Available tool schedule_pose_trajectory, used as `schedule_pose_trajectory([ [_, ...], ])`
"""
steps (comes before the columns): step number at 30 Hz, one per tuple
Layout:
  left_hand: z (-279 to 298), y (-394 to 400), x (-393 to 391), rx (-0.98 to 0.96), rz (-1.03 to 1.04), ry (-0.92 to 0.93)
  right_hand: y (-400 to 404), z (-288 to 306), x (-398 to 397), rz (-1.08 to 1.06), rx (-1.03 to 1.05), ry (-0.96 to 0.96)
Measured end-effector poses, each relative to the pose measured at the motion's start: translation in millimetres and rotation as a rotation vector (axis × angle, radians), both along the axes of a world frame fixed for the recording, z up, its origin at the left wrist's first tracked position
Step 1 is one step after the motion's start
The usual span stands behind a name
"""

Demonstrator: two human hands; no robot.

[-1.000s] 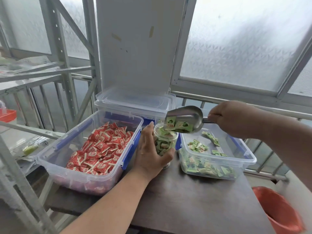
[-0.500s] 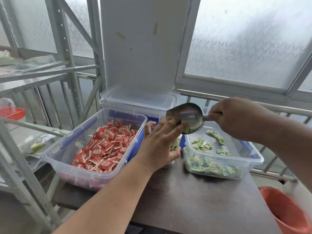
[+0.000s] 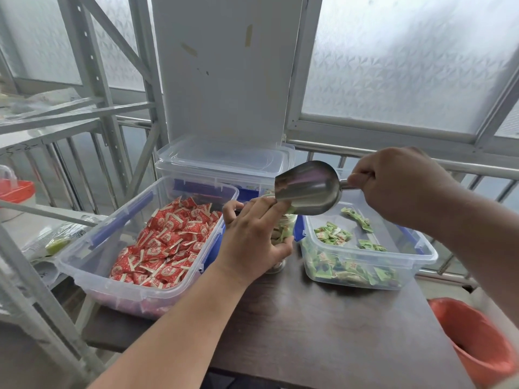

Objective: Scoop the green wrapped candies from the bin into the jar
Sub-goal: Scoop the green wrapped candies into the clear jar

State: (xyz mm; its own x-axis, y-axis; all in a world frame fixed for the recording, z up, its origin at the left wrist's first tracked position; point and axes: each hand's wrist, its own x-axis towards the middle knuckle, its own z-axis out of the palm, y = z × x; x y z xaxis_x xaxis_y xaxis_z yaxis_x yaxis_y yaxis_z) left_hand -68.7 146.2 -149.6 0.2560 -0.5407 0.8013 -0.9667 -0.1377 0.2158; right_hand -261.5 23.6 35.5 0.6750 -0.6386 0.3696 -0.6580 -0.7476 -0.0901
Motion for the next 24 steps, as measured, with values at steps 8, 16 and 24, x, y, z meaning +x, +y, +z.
schedule_pose_trajectory([
  [8, -2.2, 6.6, -1.8, 0.033, 0.046, -0.02, -3.3, 2.5, -9.3, -0.067, -0.266, -0.131],
  [16, 10.1, 8.5, -10.1, 0.119, 0.056, 0.025, -31.2, -24.5, -4.5, -0.086, -0.099, -0.146],
  [24, 27.8, 5.4, -12.6, 0.236, 0.068, 0.121, -64.6, -53.8, -9.1, -0.186, -0.032, -0.069],
])
